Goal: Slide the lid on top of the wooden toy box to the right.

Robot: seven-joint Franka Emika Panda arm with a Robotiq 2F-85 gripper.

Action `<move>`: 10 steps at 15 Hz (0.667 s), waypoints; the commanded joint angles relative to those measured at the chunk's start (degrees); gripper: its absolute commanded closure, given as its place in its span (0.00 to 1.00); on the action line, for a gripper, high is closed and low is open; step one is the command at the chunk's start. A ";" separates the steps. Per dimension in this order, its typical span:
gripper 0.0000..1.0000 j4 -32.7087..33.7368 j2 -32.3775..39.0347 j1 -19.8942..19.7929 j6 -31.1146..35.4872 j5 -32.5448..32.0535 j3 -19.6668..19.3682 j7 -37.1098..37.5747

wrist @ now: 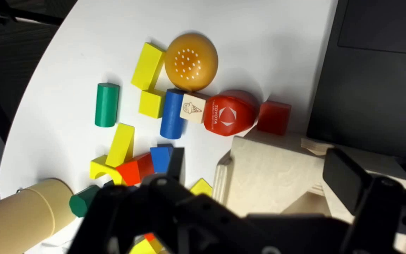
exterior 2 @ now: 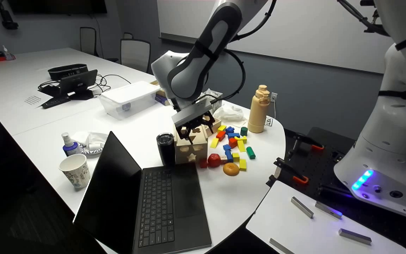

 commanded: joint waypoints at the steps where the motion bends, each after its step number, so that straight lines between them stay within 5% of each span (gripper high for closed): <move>1: 0.00 0.40 -0.65 -0.79 -0.19 0.61 1.56 -0.56; 10: 0.00 1.24 0.47 -2.38 0.46 1.69 2.95 -2.81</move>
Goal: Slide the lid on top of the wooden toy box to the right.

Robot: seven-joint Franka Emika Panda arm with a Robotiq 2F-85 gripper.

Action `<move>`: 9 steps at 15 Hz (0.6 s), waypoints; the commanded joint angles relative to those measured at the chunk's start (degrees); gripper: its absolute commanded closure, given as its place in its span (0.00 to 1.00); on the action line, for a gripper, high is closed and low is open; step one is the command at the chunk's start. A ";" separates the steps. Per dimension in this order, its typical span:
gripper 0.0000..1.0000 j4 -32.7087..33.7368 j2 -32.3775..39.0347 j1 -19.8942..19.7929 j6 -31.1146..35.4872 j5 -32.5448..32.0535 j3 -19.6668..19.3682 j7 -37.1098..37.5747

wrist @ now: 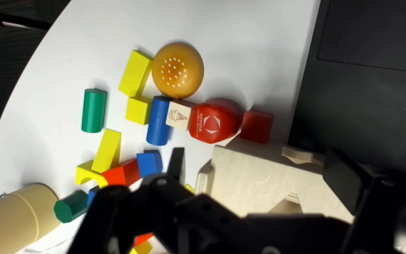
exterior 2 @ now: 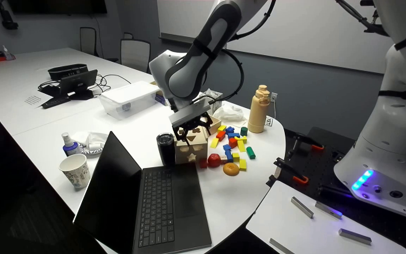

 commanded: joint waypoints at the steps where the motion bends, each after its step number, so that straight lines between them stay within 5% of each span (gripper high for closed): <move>1: 0.00 1.04 0.75 -1.35 0.11 1.07 0.79 -2.39; 9: 0.00 3.28 3.35 -3.40 -0.92 3.90 0.92 -9.59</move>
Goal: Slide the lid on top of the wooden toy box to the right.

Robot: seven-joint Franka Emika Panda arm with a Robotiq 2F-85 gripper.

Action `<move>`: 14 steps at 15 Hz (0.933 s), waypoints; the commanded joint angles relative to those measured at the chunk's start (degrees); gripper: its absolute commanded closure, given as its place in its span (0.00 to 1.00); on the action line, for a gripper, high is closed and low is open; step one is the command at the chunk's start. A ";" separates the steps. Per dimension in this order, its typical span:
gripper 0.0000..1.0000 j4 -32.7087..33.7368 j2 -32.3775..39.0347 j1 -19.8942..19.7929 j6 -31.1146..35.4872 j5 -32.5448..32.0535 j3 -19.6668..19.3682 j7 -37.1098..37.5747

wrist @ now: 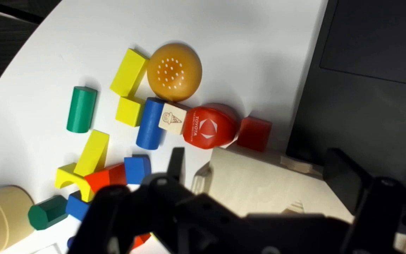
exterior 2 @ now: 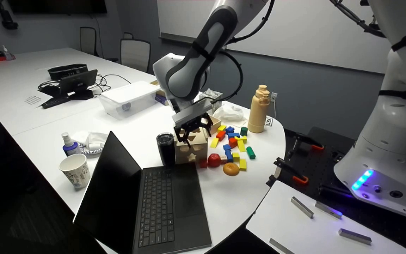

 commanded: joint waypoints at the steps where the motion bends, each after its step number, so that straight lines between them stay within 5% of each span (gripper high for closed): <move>1: 0.00 2.44 1.72 -1.01 -1.36 1.04 -0.11 -3.14; 8: 0.00 4.87 2.77 -1.19 -0.73 0.51 -1.04 -5.42; 14: 0.00 3.66 -1.21 -2.60 7.24 4.59 2.24 -17.57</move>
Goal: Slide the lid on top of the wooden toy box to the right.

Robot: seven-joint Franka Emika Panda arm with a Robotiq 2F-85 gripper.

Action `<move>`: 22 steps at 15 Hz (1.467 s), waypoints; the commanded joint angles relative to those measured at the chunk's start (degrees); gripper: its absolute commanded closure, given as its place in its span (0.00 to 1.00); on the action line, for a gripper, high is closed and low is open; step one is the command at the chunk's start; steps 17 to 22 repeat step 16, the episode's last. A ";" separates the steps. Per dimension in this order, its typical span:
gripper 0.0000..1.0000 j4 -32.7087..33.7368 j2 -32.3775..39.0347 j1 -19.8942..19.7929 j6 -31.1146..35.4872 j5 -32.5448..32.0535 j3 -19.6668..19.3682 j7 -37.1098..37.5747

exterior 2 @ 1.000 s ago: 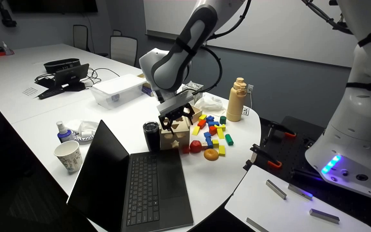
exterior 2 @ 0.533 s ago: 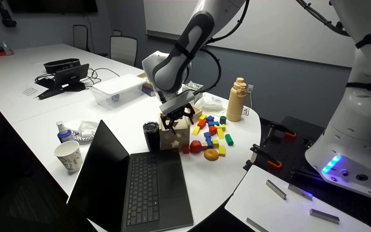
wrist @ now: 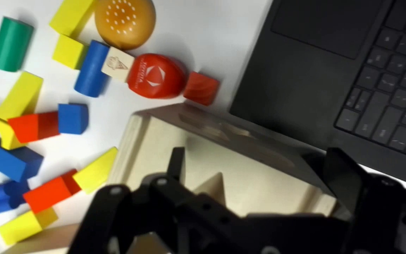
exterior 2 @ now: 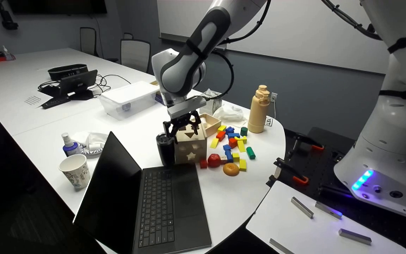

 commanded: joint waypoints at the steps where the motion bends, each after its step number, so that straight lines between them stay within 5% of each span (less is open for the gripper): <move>1: 0.00 -1.77 -4.69 0.56 2.51 0.71 0.15 -4.99; 10: 0.00 -6.65 -15.13 4.66 4.82 -9.42 -3.58 -3.73; 22: 0.00 -8.20 -17.05 3.88 8.91 -13.71 -4.07 -4.33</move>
